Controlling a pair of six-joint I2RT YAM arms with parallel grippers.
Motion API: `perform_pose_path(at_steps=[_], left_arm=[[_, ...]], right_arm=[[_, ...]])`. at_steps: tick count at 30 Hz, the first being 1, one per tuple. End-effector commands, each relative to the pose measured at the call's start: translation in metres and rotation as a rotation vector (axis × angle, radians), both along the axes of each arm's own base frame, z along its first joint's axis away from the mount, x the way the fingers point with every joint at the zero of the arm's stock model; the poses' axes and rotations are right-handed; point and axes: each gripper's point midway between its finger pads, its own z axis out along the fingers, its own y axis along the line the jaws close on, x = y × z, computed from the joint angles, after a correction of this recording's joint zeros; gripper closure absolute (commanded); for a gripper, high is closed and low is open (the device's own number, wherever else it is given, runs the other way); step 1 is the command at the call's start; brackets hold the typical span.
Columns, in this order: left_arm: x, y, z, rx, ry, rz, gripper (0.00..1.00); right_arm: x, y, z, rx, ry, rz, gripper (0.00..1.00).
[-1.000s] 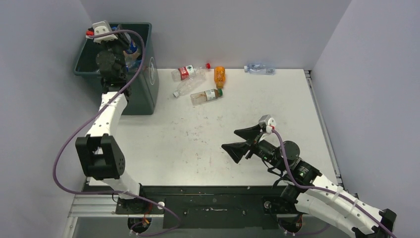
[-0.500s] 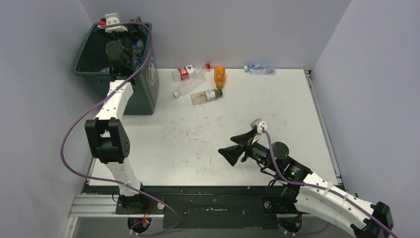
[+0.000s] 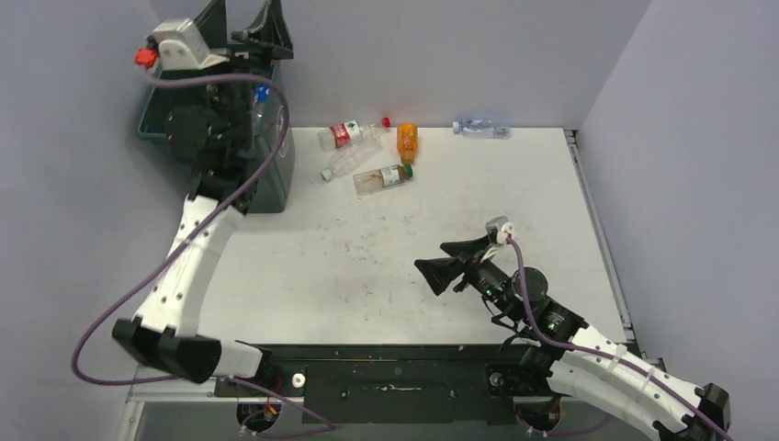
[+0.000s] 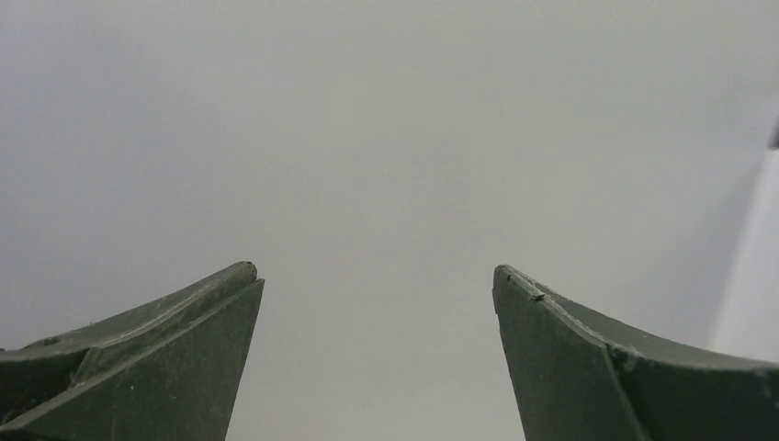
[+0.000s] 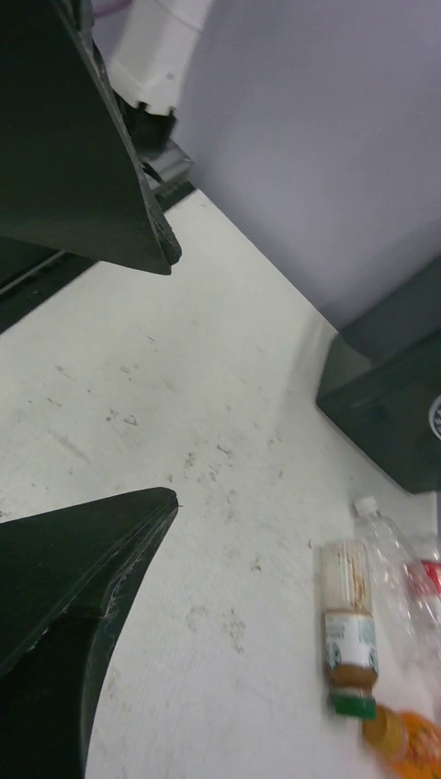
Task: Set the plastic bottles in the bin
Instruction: Place the plastic bottle in the trash bin, then pick up the plastic bottle from the corner of the board.
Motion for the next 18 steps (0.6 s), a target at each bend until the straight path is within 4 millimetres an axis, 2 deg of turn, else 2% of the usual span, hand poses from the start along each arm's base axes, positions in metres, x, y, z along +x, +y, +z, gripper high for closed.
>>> perform_pose_path(at_steps=[1, 3, 6, 8, 10, 12, 14, 18], left_arm=[[-0.063, -0.02, -0.002, -0.042, 0.036, -0.114, 0.04], [-0.072, -0.045, -0.03, -0.02, 0.15, -0.222, 0.04], [-0.079, -0.084, -0.087, 0.063, 0.34, -0.379, 0.04], [-0.081, -0.096, -0.125, 0.142, 0.45, -0.418, 0.04], [-0.081, -0.094, -0.172, 0.211, 0.605, -0.403, 0.04], [-0.085, -0.088, -0.207, 0.249, 0.713, -0.388, 0.04], [-0.094, -0.087, -0.233, 0.274, 0.759, -0.415, 0.04], [-0.113, -0.092, -0.272, 0.259, 0.742, -0.496, 0.04]], right_arm=[[0.039, -0.036, 0.031, 0.087, 0.001, -0.311, 0.1], [0.055, -0.049, 0.03, 0.096, 0.037, -0.44, 0.11], [0.084, -0.056, 0.026, 0.129, 0.081, -0.594, 0.1], [0.106, -0.059, 0.027, 0.174, 0.114, -0.665, 0.1], [0.13, -0.062, 0.027, 0.225, 0.143, -0.723, 0.1], [0.156, -0.074, 0.017, 0.273, 0.185, -0.796, 0.11], [0.181, -0.088, 0.006, 0.312, 0.209, -0.845, 0.1], [0.229, -0.129, -0.023, 0.377, 0.275, -0.896, 0.1]])
